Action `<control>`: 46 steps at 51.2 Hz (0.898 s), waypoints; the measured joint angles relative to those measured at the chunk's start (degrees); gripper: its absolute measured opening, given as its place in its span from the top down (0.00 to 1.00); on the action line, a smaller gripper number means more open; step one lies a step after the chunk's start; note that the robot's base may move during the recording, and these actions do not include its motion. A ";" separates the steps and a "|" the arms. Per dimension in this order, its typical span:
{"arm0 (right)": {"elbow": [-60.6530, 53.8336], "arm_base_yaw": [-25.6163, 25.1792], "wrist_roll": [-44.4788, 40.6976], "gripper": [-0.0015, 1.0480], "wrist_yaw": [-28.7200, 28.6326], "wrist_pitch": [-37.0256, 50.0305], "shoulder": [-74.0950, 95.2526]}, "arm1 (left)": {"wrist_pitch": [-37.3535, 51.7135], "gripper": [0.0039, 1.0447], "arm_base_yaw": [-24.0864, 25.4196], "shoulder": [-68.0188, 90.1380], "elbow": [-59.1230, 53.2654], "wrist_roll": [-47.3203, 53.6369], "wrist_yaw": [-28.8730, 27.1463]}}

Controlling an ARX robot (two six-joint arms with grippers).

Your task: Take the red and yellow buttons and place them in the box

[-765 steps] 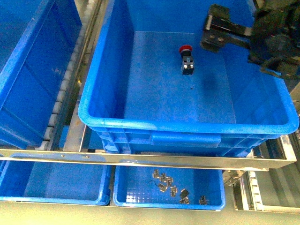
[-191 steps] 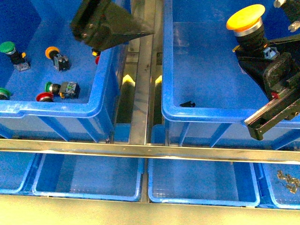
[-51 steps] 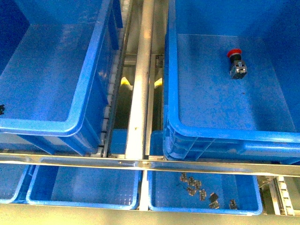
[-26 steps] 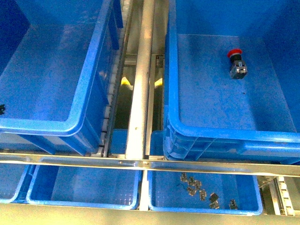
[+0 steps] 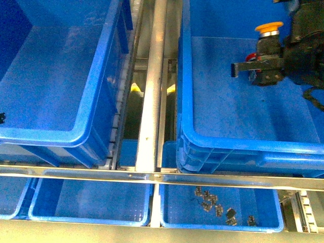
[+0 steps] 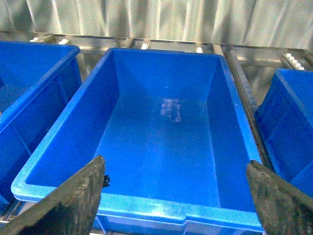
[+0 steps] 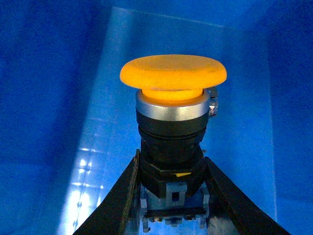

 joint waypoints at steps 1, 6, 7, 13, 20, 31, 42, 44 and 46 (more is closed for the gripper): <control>1.84 -0.22 0.11 0.74 0.20 -0.68 1.92 | 0.00 0.06 0.00 0.00 0.00 0.09 0.00; 8.41 -1.05 1.18 0.74 1.42 -3.37 8.46 | 0.00 0.08 0.00 0.00 0.00 0.09 0.00; 9.29 -1.14 1.18 0.74 1.60 -3.54 9.35 | 0.00 0.07 0.00 0.00 0.00 0.09 0.00; 17.27 -2.14 2.08 0.74 1.99 -5.18 16.96 | 0.00 0.07 0.00 0.00 0.00 0.11 0.00; 24.46 -2.54 3.37 0.74 3.04 -8.94 22.91 | 0.00 0.07 0.00 0.00 0.00 0.09 0.00; 30.91 -2.40 5.29 0.74 3.50 -12.07 28.26 | 0.00 0.07 0.00 0.00 0.00 0.11 0.00; 34.84 -1.92 6.21 0.68 3.26 -13.11 30.77 | 0.00 0.07 0.00 0.00 0.00 0.11 0.00; 35.01 -1.92 6.21 0.59 2.89 -13.00 30.82 | 0.00 0.07 0.00 0.00 0.00 0.09 0.00; 34.88 -1.95 6.29 0.53 2.64 -12.48 30.75 | 0.00 0.07 0.00 0.00 0.00 0.11 0.00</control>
